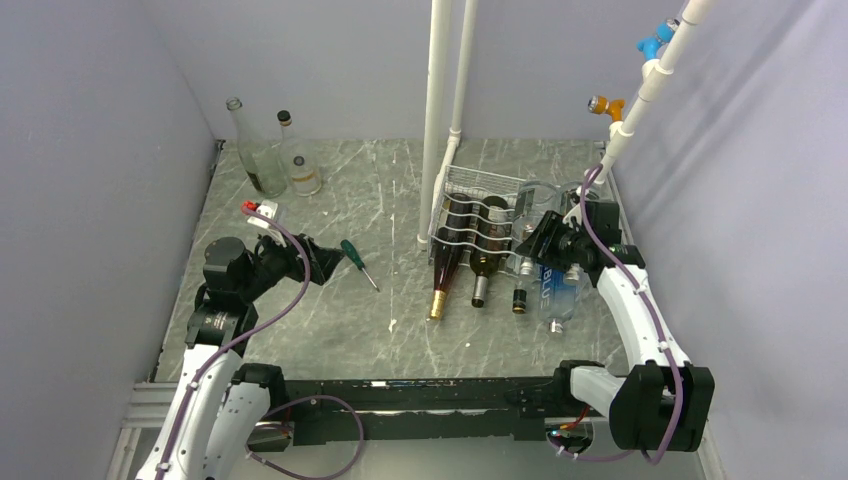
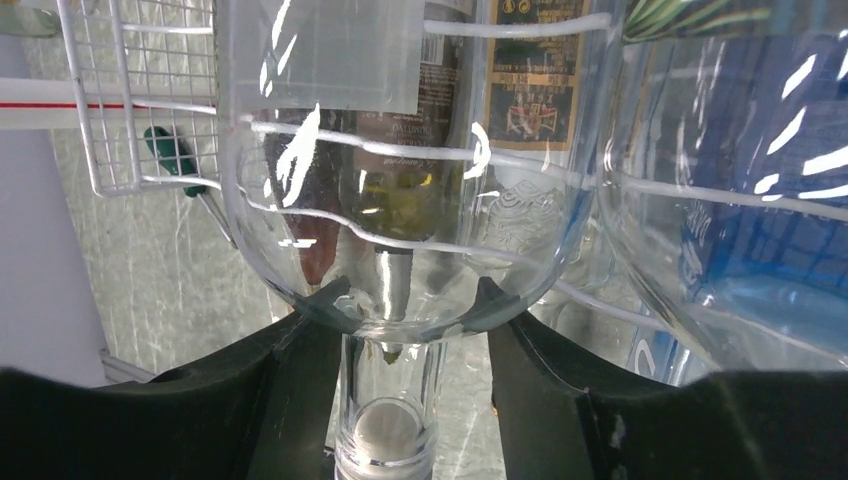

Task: Take the wine bottle off the wine rack
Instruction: Pick up the wine bottle from the wine rack.

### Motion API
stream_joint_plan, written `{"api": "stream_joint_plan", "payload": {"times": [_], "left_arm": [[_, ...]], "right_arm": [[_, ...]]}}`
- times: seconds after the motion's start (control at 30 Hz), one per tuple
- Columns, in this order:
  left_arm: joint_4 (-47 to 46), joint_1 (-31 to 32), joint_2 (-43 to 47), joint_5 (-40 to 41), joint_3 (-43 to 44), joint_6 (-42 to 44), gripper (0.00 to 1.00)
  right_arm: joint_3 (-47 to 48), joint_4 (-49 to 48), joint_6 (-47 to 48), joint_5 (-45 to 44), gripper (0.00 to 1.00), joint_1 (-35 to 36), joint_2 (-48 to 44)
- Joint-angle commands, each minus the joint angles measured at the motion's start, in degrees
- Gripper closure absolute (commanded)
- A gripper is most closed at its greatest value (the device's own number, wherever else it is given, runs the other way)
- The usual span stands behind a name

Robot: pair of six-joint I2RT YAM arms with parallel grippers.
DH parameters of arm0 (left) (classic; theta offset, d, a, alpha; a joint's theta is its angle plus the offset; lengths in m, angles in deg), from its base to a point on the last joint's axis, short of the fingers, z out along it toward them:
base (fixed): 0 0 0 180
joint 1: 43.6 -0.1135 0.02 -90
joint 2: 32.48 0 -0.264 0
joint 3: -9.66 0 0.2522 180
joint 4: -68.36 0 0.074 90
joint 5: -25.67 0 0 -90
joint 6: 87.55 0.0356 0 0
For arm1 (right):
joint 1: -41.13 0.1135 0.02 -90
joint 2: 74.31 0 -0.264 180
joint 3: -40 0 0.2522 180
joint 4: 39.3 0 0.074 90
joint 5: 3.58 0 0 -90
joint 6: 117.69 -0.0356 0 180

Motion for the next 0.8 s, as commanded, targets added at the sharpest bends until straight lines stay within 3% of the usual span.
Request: {"api": "stream_joint_plan", "payload": {"times": [0.0, 0.3, 0.57, 0.77], "left_arm": [[-0.99, 0.02, 0.11, 0.63, 1.27, 0.98, 0.00], [-0.81, 0.02, 0.20, 0.93, 1.36, 1.16, 0.01], [-0.50, 0.01, 0.68, 1.23, 1.14, 1.35, 0.00], [-0.36, -0.07, 0.81, 1.45, 1.27, 1.48, 0.00]], "right_arm": [[-1.66, -1.22, -1.15, -0.91, 0.48, 0.13, 0.57], [-1.84, -1.78, -0.74, 4.32, 0.67, -0.03, -2.95], [-3.37, -3.91, -2.01, 10.50, 1.00, -2.21, -6.85], [-4.56, -5.80, -3.37, 14.29, 1.00, -4.44, -8.96]]}}
